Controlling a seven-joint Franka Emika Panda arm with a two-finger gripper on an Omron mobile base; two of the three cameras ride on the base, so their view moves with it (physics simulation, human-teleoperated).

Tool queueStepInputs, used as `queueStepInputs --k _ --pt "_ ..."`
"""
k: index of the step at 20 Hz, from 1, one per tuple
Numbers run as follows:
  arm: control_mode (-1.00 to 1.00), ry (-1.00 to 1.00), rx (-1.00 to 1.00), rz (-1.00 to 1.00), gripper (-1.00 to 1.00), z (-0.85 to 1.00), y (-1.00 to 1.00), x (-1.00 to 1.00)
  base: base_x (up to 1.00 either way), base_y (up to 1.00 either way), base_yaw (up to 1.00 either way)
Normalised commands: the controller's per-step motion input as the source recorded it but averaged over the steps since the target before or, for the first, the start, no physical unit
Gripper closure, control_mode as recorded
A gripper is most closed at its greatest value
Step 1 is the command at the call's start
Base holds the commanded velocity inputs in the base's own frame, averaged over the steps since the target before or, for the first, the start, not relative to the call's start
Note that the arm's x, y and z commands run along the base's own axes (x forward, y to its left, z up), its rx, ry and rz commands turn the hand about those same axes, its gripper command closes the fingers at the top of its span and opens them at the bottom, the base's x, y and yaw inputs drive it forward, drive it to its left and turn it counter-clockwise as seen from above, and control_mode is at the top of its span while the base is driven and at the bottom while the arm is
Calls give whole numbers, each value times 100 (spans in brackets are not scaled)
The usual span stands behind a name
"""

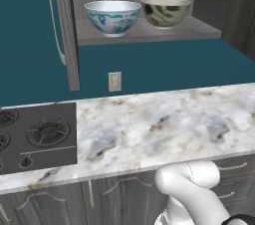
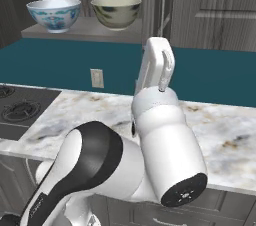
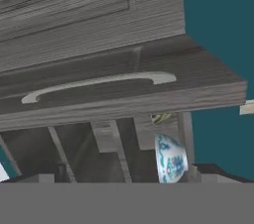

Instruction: Open the cabinet. Pick the bowls from the counter and place them in the cabinet. Then close the cabinet.

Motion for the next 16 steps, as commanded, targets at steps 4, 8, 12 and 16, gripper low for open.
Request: queueStepInputs --k 4,8,12,16 --pt "-100 -14 -1 16 -100 -10 -3 43 0 0 0" --pt "-100 -10 -4 3 -100 -1 0 44 0 0 0" --pt "-100 -1 0 2 -100 -5 -4 53 0 0 0" --pt "-100 -7 -4 0 -100 -3 17 36 0 0 0"
